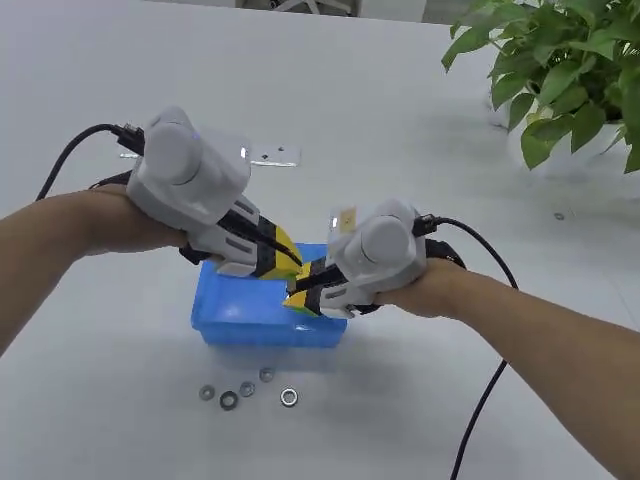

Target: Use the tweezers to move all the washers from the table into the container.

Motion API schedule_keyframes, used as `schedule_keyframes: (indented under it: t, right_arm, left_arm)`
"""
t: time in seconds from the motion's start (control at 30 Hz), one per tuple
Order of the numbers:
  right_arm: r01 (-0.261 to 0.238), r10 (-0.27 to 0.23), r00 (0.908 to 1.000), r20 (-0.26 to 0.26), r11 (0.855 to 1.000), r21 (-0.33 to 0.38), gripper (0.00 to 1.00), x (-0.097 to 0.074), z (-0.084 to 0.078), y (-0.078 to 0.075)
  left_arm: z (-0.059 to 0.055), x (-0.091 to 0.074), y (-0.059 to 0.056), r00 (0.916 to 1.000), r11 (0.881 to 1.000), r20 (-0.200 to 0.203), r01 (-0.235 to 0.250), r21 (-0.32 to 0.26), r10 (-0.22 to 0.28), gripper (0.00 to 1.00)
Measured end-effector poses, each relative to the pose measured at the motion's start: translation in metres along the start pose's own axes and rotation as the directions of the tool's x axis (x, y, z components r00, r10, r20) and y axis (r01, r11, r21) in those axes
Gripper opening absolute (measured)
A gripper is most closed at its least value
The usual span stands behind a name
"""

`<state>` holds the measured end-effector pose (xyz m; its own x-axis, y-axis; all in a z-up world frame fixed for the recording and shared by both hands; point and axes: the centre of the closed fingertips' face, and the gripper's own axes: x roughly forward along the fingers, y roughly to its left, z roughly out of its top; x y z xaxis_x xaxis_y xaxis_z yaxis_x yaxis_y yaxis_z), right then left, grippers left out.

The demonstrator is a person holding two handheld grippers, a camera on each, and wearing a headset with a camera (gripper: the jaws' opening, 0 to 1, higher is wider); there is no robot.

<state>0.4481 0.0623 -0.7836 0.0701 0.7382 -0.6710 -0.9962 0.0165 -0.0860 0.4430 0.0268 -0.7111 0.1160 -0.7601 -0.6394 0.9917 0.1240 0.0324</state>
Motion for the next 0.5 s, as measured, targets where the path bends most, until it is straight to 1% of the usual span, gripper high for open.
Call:
schedule_keyframes:
  t: [0.3, 0.5]
  right_arm:
    - [-0.014, 0.014, 0.9997, -0.02, 1.0, -0.005, 0.11, 0.0036, -0.0064, 0.0018]
    - [-0.014, 0.014, 0.9997, -0.019, 1.0, -0.003, 0.11, 0.0034, -0.0067, 0.0012]
  left_arm:
    - [-0.0047, 0.0045, -0.0015, 1.0, 1.0, -0.005, 0.007, -0.005, -0.007, 0.07]
    - [-0.0041, 0.0043, -0.0009, 1.0, 1.0, 0.004, 0.001, -0.009, -0.001, 0.07]
